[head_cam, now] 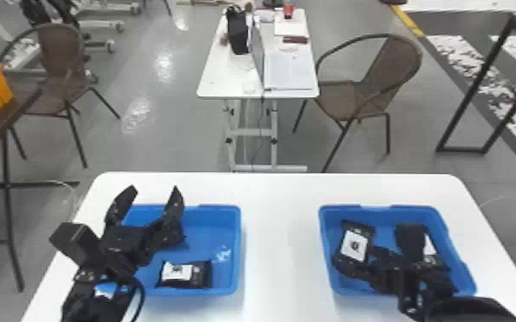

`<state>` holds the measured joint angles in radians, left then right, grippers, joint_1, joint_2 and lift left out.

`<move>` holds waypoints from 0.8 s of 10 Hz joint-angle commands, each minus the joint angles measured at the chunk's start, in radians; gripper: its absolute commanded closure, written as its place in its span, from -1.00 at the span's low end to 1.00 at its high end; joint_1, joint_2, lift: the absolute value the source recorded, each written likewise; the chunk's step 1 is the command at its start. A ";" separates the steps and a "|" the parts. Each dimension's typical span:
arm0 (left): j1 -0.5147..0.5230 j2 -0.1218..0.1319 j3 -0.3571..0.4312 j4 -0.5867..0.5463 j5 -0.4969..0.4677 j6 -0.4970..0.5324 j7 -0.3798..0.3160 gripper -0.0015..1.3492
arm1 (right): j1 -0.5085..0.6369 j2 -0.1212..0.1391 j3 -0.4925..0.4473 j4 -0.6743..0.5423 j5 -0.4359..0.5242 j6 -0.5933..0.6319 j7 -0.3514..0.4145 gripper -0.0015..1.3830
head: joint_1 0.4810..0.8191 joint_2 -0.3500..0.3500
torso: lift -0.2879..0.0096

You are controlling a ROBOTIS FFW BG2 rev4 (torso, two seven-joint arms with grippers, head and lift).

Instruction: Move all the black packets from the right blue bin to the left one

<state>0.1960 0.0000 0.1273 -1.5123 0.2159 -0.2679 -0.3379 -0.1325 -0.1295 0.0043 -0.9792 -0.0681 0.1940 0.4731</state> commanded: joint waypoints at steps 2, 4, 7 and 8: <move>0.002 -0.003 0.002 0.001 0.008 0.003 0.000 -0.73 | -0.035 0.013 0.014 0.053 0.028 -0.005 -0.014 -0.90 | 0.27 0.13 | 0.94; 0.005 -0.003 0.006 0.001 0.016 0.010 -0.001 -0.73 | -0.052 0.013 0.014 0.076 0.034 0.024 -0.014 -0.71 | 0.27 0.14 | 0.94; 0.010 -0.003 0.009 0.006 0.028 0.022 0.000 -0.73 | -0.055 0.013 0.016 0.077 -0.004 0.048 0.004 0.31 | 0.27 0.16 | 0.94; 0.010 -0.003 0.011 0.006 0.028 0.022 0.000 -0.73 | -0.047 0.011 0.016 0.062 -0.006 0.062 0.004 0.66 | 0.27 0.17 | 0.94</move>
<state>0.2052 0.0000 0.1376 -1.5064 0.2430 -0.2454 -0.3374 -0.1835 -0.1171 0.0199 -0.9105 -0.0723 0.2501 0.4759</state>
